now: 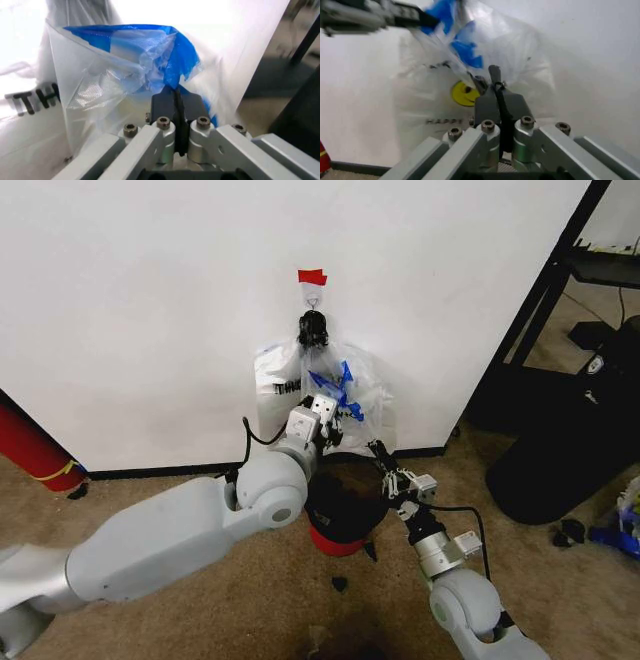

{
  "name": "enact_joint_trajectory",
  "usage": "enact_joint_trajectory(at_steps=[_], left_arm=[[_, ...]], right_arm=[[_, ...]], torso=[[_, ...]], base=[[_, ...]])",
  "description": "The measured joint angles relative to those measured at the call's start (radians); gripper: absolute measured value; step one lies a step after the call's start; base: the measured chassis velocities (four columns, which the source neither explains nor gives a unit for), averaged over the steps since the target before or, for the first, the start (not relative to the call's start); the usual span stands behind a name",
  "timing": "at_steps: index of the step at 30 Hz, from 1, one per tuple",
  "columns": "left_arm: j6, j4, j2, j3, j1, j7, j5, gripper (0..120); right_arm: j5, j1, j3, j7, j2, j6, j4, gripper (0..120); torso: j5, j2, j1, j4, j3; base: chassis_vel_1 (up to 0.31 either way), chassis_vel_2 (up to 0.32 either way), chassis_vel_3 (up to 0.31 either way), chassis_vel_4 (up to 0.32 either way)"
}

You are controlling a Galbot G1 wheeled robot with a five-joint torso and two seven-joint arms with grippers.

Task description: Pick up the garbage bag from the wall and place it over the trash bin.

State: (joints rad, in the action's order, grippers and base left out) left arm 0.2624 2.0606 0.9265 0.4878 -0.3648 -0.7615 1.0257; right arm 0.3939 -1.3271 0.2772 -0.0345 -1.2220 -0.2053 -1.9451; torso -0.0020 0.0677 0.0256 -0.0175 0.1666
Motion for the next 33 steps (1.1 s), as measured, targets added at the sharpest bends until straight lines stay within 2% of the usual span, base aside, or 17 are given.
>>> enact_joint_trajectory(at_steps=[1, 4, 9, 13, 14, 20, 21, 23, 27, 29, 33], left_arm=[[-0.048, 0.016, -0.004, -0.032, -0.050, 0.026, -0.025, 0], [-0.106, 0.040, -0.001, -0.096, -0.139, 0.053, -0.058, 0], [-0.145, 0.061, 0.008, -0.161, -0.234, 0.083, -0.088, 0], [-0.158, 0.066, 0.030, -0.198, -0.286, 0.105, -0.119, 0], [-0.158, 0.066, 0.030, -0.198, -0.286, 0.105, -0.119, 0], [-0.160, 0.050, 0.064, -0.218, -0.327, 0.119, -0.159, 0], [-0.160, 0.050, 0.064, -0.218, -0.327, 0.119, -0.159, 0], [-0.161, 0.045, 0.074, -0.219, -0.340, 0.122, -0.170, 0], [-0.163, 0.041, 0.088, -0.220, -0.358, 0.123, -0.182, 0], [-0.163, 0.040, 0.090, -0.220, -0.360, 0.123, -0.183, 0], [-0.164, 0.040, 0.095, -0.222, -0.368, 0.122, -0.186, 0]], right_arm=[[0.006, -0.001, 0.000, 0.008, -0.003, 0.000, 0.000, 0], [0.014, -0.003, 0.001, 0.025, -0.009, 0.005, -0.002, 0], [0.012, -0.020, 0.007, 0.033, -0.002, 0.019, -0.027, 0], [0.022, -0.052, 0.027, 0.031, 0.055, 0.033, -0.084, 16], [0.022, -0.052, 0.027, 0.031, 0.055, 0.033, -0.084, 16], [0.054, -0.104, 0.116, -0.029, 0.213, 0.038, -0.175, 41], [0.054, -0.104, 0.116, -0.029, 0.213, 0.038, -0.175, 41], [0.081, -0.095, 0.137, -0.027, 0.282, 0.052, -0.199, 50], [0.117, 0.017, 0.119, 0.009, 0.409, 0.099, -0.174, 66], [0.121, 0.057, 0.096, 0.011, 0.435, 0.103, -0.155, 69], [0.121, 0.325, -0.118, 0.010, 0.516, 0.108, -0.029, 88]], torso=[[-0.0002, 0.000, 0.000, 0.0002, 0.000], [0.0000, 0.000, 0.000, 0.0000, 0.000], [0.0001, 0.000, 0.000, 0.0002, 0.000], [0.0002, 0.000, 0.000, 0.0000, 0.000], [0.0002, 0.000, 0.000, 0.0000, 0.000], [0.0002, 0.000, 0.000, -0.0003, 0.000], [0.0002, 0.000, 0.000, -0.0003, 0.000], [0.0003, 0.000, 0.000, -0.0003, 0.000], [0.0002, 0.000, 0.000, 0.0003, 0.000], [0.0003, 0.000, 0.000, -0.0001, 0.000], [0.0003, 0.000, 0.000, 0.0003, 0.000]], base=[[0.000, 0.000, 0.000, 0.000], [0.000, 0.000, 0.000, 0.000], [0.000, 0.000, 0.000, 0.000], [0.000, 0.000, 0.000, 0.000], [0.000, 0.000, 0.000, 0.000], [0.000, 0.000, 0.000, 0.000], [0.000, 0.000, 0.000, 0.000], [0.000, 0.000, 0.000, 0.000], [0.000, 0.000, 0.000, 0.000], [0.000, 0.000, 0.000, 0.000], [0.000, 0.000, 0.000, 0.000]])
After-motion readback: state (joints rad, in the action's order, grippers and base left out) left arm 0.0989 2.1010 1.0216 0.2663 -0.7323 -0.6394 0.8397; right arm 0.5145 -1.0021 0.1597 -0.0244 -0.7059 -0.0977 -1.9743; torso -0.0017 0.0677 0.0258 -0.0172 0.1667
